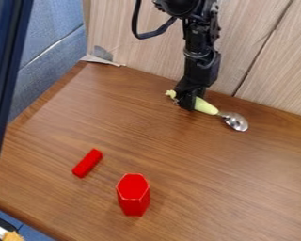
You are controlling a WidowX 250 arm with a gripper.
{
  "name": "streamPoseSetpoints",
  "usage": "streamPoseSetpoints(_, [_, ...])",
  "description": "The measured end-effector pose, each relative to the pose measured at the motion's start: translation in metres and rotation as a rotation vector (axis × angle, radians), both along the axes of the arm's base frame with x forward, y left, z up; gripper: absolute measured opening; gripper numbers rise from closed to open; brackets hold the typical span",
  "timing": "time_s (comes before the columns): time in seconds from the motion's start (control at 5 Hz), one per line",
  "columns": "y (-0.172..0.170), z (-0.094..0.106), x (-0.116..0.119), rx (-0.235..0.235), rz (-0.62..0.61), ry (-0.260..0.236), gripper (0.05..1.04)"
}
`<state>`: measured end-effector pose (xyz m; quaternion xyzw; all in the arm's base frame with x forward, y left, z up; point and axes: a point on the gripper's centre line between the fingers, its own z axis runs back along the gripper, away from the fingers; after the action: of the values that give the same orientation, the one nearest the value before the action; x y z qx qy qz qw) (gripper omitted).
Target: Move the green spoon to lower right of the table
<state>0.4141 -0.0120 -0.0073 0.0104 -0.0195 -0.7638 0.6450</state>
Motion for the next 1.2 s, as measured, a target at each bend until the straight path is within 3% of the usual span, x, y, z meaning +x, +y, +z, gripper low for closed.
streamPoseSetpoints(0.2, [0.009, 0.009, 0.000, -0.017, -0.043, -0.007, 0.393])
streamPoseSetpoints(0.4, [0.011, 0.038, -0.008, -0.060, -0.151, -0.059, 0.393])
streamPoseSetpoints(0.8, [-0.009, 0.068, -0.051, -0.046, -0.426, -0.090, 0.393])
streamPoseSetpoints(1.0, [-0.017, 0.070, -0.071, -0.040, -0.588, -0.085, 0.393])
streamPoseSetpoints(1.2, [-0.031, 0.063, -0.093, -0.016, -0.806, -0.025, 0.393])
